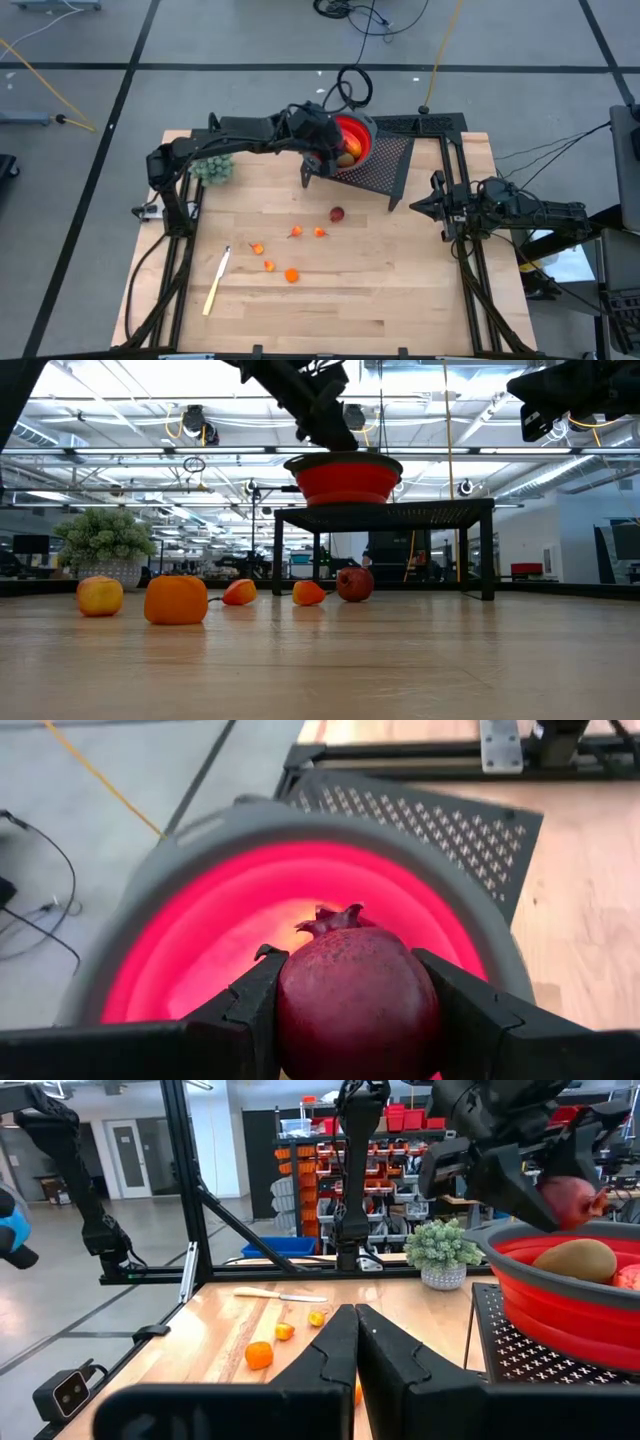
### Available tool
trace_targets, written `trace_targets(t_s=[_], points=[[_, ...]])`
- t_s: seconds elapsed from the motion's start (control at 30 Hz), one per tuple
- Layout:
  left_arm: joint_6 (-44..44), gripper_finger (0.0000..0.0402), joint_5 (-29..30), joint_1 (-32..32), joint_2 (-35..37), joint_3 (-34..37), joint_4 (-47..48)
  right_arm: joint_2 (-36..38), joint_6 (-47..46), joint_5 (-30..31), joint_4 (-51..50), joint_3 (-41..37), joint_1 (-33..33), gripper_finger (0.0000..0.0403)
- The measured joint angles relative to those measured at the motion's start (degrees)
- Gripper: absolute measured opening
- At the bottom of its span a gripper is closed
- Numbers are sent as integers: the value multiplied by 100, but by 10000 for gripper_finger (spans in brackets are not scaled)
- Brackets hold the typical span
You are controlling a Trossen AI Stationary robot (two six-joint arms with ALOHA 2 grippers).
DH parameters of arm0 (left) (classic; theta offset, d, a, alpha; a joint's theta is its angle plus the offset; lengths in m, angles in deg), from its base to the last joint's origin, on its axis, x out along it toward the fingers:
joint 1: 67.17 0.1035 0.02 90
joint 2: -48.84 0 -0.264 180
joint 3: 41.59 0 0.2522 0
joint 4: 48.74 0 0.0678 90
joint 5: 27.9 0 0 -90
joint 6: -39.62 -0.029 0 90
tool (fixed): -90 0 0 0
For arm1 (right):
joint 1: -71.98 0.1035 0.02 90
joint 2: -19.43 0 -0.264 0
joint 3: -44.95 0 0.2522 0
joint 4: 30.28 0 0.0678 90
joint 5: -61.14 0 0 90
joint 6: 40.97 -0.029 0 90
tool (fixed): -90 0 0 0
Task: Pick & Place Fruit
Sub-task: Put the bottom pomegranate into the red strainer bowl on the shelf
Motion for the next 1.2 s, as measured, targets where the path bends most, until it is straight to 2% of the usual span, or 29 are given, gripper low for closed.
trace_targets(t_s=[0.23,0.9,1.0,1.2], points=[[172,184,-124,-16,0,0,414,0,13,0,2,0,0,0],[367,185,-235,-31,-157,2,277,0,15,4,9,0,0,0],[396,195,-237,-31,-157,2,290,0,15,2,7,0,0,0],[437,239,-235,-29,-157,2,285,0,15,2,7,0,0,0]])
